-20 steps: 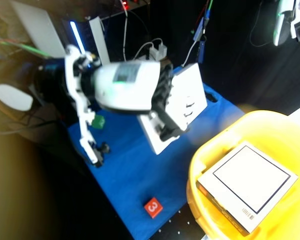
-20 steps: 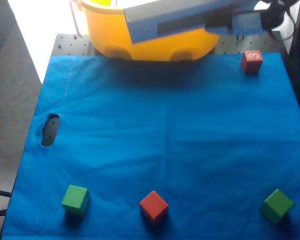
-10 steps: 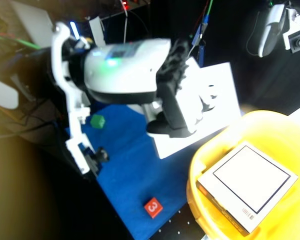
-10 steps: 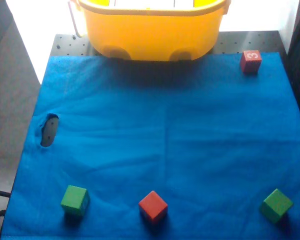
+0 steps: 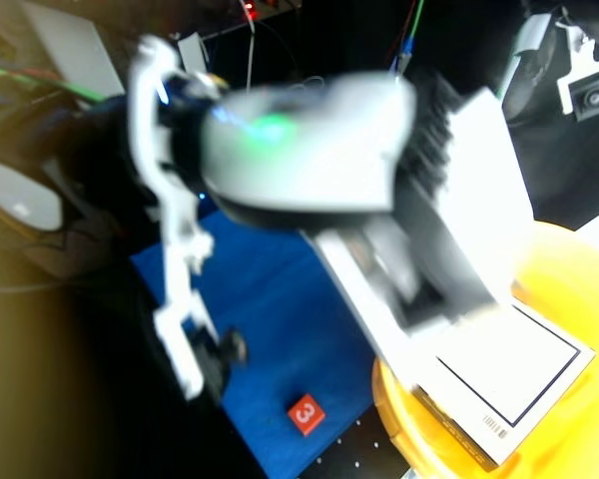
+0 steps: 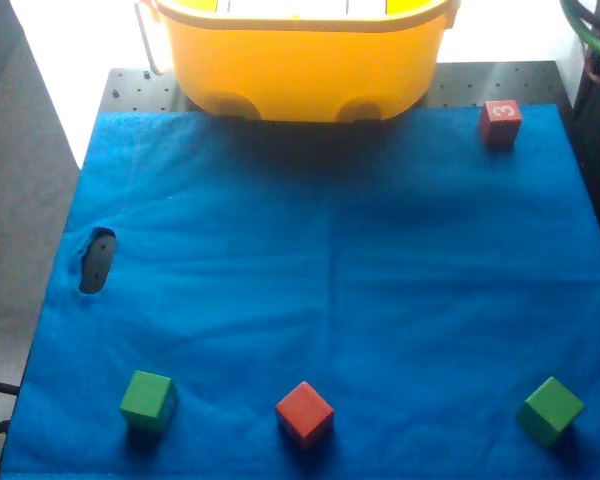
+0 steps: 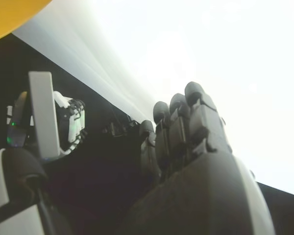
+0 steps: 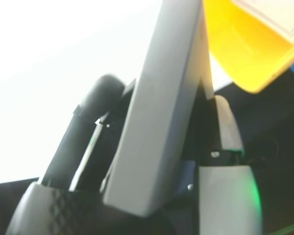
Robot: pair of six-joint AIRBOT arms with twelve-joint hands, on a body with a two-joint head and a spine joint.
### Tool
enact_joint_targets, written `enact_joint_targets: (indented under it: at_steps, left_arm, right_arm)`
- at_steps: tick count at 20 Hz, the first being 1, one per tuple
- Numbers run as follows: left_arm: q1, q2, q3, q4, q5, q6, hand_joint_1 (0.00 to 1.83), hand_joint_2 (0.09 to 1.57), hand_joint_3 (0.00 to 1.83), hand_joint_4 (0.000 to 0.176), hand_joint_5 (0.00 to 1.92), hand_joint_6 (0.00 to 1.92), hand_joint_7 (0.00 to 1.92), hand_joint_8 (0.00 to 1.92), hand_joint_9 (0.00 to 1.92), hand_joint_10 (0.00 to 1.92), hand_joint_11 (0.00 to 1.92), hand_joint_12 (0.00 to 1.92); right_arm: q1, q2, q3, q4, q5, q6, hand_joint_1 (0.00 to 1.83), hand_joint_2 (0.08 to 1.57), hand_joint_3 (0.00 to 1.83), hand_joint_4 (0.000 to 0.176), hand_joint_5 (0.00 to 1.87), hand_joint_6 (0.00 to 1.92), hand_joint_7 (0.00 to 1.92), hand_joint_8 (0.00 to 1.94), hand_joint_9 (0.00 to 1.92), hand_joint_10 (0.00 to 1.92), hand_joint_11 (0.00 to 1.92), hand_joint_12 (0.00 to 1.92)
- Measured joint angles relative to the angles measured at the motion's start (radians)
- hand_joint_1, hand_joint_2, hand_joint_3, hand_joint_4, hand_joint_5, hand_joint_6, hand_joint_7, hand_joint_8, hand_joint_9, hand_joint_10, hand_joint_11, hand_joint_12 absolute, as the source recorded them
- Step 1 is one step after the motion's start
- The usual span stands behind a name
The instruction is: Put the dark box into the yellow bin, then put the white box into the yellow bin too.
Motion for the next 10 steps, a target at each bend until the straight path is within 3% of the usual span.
enact_joint_targets:
  at_steps: [2,3,6,7,10]
  left_arm:
    - [0.003,-0.005,0.005,-0.001,0.000,-0.004,0.99,0.76,0.00,0.154,0.27,0.00,0.24,0.00,0.13,0.00,0.07,0.13]
    - [0.003,-0.005,0.005,0.000,-0.006,-0.008,1.00,0.77,0.00,0.144,0.25,0.00,0.21,0.00,0.12,0.00,0.06,0.12]
    - [0.006,-0.005,0.009,0.000,-0.006,-0.023,1.01,0.77,0.00,0.156,0.25,0.00,0.20,0.00,0.11,0.00,0.06,0.11]
    - [0.007,-0.005,0.011,0.002,-0.005,-0.025,1.00,0.76,0.00,0.168,0.24,0.00,0.19,0.00,0.11,0.00,0.06,0.11]
    - [0.016,-0.005,0.013,0.000,-0.005,-0.035,0.99,0.76,0.00,0.160,0.23,0.00,0.19,0.00,0.11,0.00,0.08,0.11]
  right_arm:
    - [0.000,-0.018,0.014,0.009,-0.025,-0.001,0.72,0.88,0.00,0.175,0.03,0.00,0.04,0.00,0.02,0.00,0.00,0.19]
    - [0.000,-0.025,0.012,0.004,-0.020,-0.001,0.70,0.85,0.00,0.176,0.00,0.00,0.00,0.00,0.00,0.00,0.04,0.08]
    - [0.000,-0.013,0.002,0.005,-0.022,-0.001,0.68,0.85,0.00,0.176,0.00,0.00,0.00,0.00,0.00,0.00,0.00,0.01]
    - [0.000,-0.008,-0.002,0.004,-0.022,-0.001,0.67,0.84,0.00,0.176,0.00,0.00,0.00,0.00,0.00,0.00,0.00,0.00]
    - [0.000,0.006,-0.009,0.008,-0.022,-0.003,0.64,0.83,0.00,0.176,0.00,0.00,0.00,0.00,0.00,0.00,0.00,0.00]
